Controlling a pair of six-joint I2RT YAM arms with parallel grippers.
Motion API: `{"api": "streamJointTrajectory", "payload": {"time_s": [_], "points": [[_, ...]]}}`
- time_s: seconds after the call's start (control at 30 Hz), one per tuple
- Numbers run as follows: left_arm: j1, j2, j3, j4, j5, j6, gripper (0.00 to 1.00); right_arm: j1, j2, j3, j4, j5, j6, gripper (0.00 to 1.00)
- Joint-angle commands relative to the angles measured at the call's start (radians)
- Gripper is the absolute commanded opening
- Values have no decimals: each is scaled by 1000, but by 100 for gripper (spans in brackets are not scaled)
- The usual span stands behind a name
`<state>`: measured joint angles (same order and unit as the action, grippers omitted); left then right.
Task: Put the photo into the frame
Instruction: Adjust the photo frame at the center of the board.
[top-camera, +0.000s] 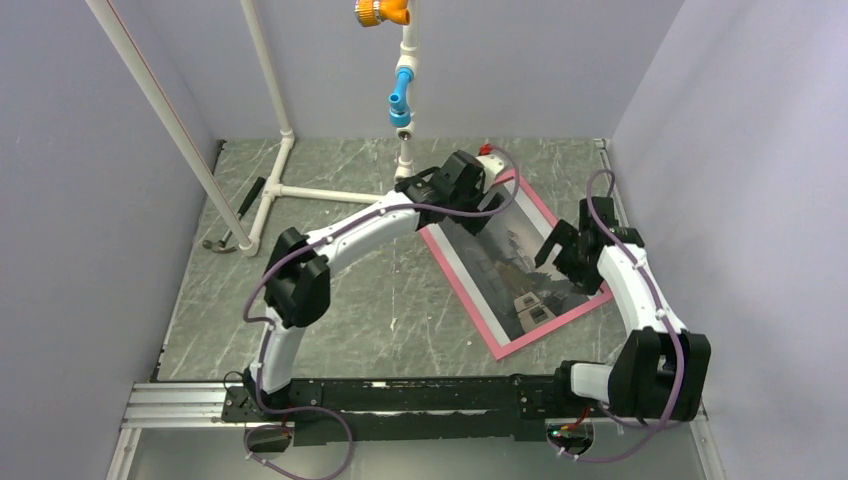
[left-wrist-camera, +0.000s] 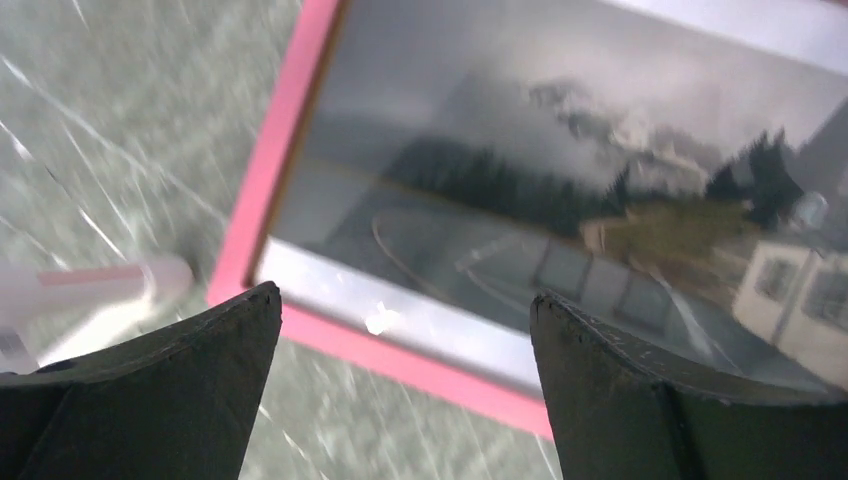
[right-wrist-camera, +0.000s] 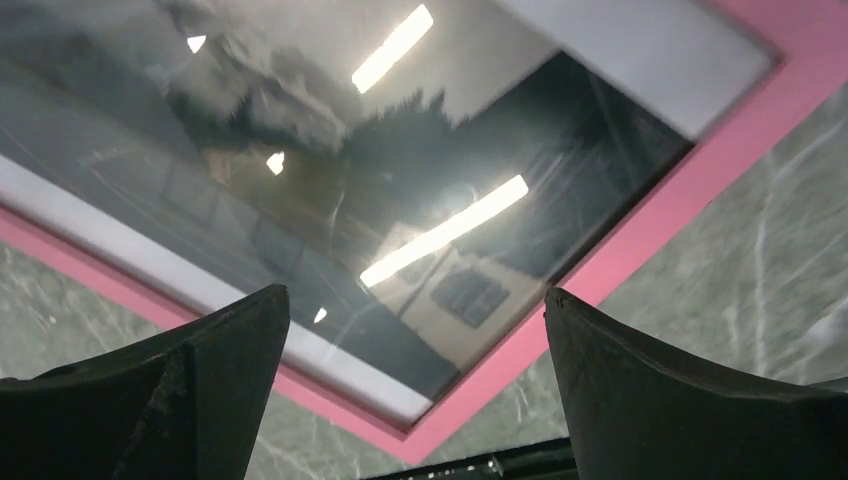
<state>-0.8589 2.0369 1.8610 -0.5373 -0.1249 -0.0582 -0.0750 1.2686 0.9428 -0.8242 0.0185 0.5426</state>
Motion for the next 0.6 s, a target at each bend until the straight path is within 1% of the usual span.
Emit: {"api": "streamJointTrajectory", "payload": {"time_s": [0.0,0.17,0.2,0.23,0.33,0.47,0.57], "points": [[6,144,153,88,-49,205,98,-4,-103,-99,-53,-86,95,100],[71,337,420,-10,-41,215,99,-7,-134,-185,-102,-100,145,100],[90,367,454,-22,-32,211,99,-6,-146,-207,-101,-109,155,100],[107,382,470,-20,-22,204,99,-8,-154,-230,-97,-117,163,100],[158,397,450,8,23,167,99,-13,-160,-272,-94,-146,182,100],[219,440,494,-46,114,103,100,-24,-132,-310,-77,-155,189,100],[233,466,511,-80,150,85,99,-44,-101,-325,-47,-163,183,100]]}}
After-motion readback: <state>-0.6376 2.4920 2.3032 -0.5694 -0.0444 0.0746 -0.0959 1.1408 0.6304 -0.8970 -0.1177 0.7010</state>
